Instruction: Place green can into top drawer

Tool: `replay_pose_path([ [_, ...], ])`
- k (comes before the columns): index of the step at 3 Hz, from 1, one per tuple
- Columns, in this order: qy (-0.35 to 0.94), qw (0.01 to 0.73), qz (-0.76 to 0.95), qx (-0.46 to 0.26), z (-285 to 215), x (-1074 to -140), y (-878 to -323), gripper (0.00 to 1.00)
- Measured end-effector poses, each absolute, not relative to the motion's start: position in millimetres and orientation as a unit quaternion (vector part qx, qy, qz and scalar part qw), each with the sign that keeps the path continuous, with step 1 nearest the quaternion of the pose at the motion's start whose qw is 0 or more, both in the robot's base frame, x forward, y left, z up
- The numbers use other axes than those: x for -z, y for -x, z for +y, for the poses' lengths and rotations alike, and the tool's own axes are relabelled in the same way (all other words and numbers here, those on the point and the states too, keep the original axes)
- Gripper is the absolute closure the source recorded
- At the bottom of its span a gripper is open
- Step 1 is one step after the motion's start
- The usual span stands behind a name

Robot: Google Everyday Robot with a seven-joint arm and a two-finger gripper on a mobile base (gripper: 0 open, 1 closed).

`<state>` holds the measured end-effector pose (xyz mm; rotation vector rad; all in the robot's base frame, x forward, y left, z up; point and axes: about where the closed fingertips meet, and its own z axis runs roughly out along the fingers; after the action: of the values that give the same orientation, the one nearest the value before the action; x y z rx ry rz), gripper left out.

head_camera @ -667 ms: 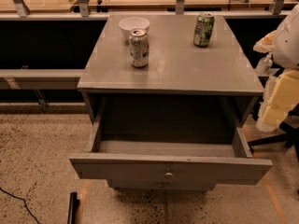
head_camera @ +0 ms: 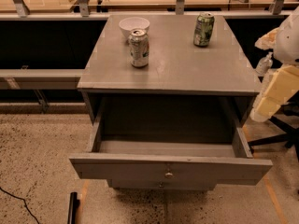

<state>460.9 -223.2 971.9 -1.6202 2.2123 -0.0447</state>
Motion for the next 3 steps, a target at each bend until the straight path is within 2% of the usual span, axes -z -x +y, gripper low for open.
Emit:
replay_pose_path([
  [2,0.490,0.357,0.794,-0.044,-263,-962,-580,0.00],
  [3,0.491,0.357,0.794,-0.044,-262,-962,-580,0.00],
])
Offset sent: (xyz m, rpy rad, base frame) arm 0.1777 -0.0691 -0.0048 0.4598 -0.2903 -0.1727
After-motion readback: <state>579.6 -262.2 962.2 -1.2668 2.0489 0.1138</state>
